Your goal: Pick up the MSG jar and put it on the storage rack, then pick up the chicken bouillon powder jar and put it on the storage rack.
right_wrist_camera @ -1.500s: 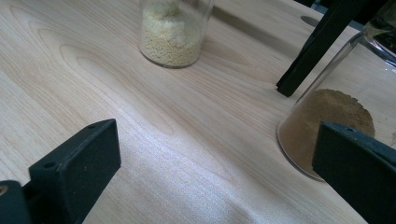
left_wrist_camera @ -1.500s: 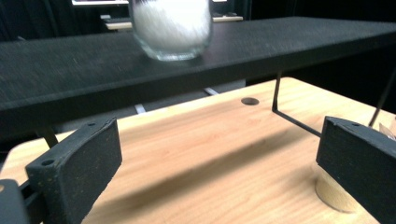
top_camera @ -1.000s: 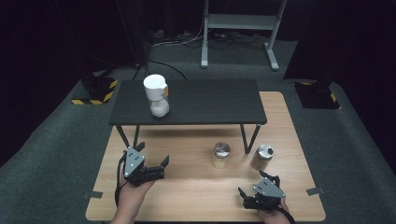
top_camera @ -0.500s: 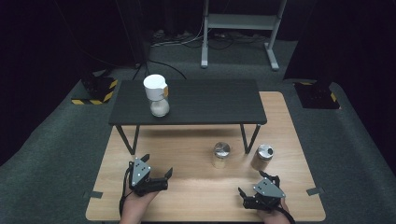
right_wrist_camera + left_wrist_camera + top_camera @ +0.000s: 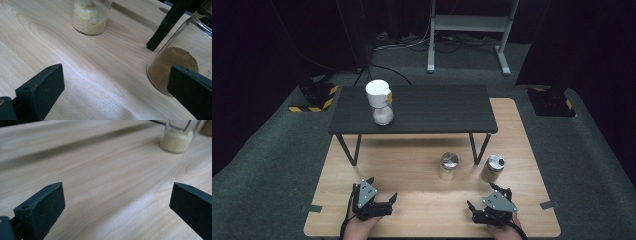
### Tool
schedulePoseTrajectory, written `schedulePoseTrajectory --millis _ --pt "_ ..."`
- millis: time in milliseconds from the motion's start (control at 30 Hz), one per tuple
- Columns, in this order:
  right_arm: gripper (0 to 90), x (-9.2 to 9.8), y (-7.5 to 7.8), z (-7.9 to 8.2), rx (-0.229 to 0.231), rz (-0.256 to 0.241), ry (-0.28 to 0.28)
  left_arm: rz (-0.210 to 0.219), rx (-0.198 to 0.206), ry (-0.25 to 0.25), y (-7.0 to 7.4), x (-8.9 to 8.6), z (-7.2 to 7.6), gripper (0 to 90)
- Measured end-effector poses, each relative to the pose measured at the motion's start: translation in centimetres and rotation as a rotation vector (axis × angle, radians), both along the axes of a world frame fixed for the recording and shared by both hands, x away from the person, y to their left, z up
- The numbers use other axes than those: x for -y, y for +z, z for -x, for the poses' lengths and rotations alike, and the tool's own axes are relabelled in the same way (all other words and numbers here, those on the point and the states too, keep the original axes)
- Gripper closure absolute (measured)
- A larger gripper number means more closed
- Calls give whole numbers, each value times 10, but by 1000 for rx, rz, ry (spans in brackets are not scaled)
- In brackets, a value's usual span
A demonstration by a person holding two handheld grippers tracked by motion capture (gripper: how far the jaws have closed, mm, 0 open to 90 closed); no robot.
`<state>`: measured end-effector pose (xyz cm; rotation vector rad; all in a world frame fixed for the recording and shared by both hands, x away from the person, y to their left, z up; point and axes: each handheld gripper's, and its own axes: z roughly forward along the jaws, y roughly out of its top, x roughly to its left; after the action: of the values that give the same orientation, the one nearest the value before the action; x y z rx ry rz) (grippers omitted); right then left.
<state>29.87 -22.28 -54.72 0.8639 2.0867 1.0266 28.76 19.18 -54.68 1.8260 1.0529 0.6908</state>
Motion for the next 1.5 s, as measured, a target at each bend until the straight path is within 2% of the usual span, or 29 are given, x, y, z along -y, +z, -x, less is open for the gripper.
schedulePoseTrajectory --millis 167,333,400,467,600,867,1067,1233,1367,1500 --pt "2 0 0 -1 -7 5 -5 -55 -2 -8 -1 1 2 3" --pt "1 -1 0 0 -6 10 -3 -176 -22 -34 -2 9 6 6" --pt "2 -1 0 -1 -8 10 -2 -194 -17 -33 -2 11 8 7" --pt "2 -1 0 -1 -10 9 2 -192 -13 -34 -2 10 9 9" --pt "1 0 0 0 -4 4 11 -167 -23 -2 -2 8 9 9" --pt "2 0 0 1 6 -2 2 -154 -30 -31 -2 6 8 9" --pt "2 2 1 4 4 -41 5 -161 -18 -37 -2 7 10 9" --pt "2 2 9 7 25 -45 15 -180 -15 -43 -2 9 10 9" --pt "2 -1 14 9 37 -52 37 -175 -11 -43 -2 8 10 9" --pt "1 -4 17 10 31 -67 45 -182 -10 -48 -2 8 11 9"
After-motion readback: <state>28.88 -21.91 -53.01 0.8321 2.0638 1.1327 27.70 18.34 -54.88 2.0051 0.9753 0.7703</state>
